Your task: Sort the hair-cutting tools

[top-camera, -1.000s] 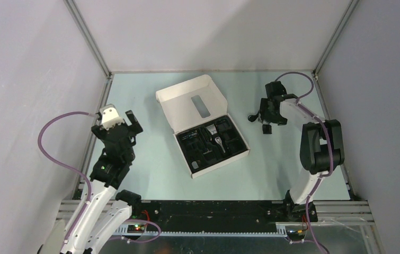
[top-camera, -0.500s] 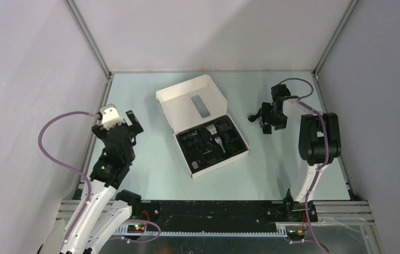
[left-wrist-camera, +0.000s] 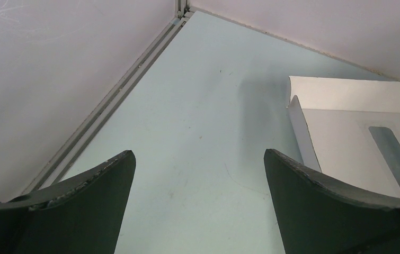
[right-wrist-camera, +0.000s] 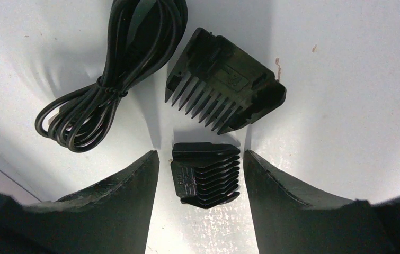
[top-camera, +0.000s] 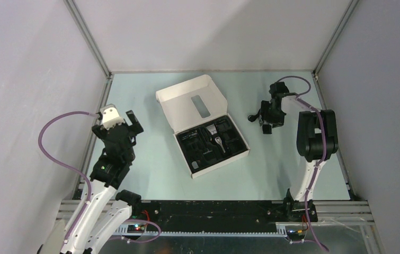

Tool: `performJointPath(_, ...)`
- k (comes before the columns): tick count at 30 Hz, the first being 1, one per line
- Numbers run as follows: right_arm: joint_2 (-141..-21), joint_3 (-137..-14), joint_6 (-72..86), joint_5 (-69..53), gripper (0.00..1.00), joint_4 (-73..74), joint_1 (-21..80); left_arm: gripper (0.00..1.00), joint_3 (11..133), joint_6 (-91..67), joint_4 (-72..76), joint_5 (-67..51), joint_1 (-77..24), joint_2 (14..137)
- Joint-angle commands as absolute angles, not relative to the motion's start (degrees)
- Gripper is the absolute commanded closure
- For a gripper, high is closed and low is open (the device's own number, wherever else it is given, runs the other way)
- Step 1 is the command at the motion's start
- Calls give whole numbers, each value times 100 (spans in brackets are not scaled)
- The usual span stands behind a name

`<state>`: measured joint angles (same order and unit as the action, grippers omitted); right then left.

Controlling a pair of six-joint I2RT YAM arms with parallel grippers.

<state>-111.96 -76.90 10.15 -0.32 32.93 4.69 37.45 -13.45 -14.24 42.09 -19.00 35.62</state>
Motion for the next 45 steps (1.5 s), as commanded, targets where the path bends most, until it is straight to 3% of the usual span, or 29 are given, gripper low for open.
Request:
performJointPath(1, -11485, -7825, 902, 140, 36, 3679, 578, 2, 3795, -1292, -1281, 4212, -1928, 3543)
performJointPath(20, -11900, -8306, 785, 470, 37, 4708, 686, 2, 3785, -1283, -1283, 4218, -1929, 3437)
performJointPath(45, -11199, -8305, 687, 482, 59, 4628, 1256, 2, 3788, -1283, -1270, 4209, -1943, 3455)
